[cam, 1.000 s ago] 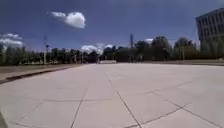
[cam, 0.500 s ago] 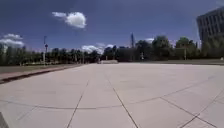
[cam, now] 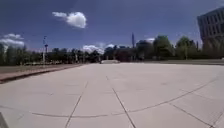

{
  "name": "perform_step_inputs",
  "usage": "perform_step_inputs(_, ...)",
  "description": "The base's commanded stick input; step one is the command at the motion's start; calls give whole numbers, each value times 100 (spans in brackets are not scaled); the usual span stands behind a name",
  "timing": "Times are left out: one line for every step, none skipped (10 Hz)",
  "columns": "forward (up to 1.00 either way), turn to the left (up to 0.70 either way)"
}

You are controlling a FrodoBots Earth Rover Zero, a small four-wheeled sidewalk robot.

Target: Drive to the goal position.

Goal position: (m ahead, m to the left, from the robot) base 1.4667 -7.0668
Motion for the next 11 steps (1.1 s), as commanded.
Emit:
perform_step_inputs(50, 0)
perform_step_inputs(50, 0)
perform_step_inputs(50, 0)
perform_step_inputs(50, 0)
perform_step_inputs(50, 0)
perform_step_inputs(50, 0)
perform_step_inputs(50, 0)
perform_step_inputs(50, 0)
perform_step_inputs(50, 0)
perform_step_inputs(50, 0)
perform_step_inputs(50, 0)
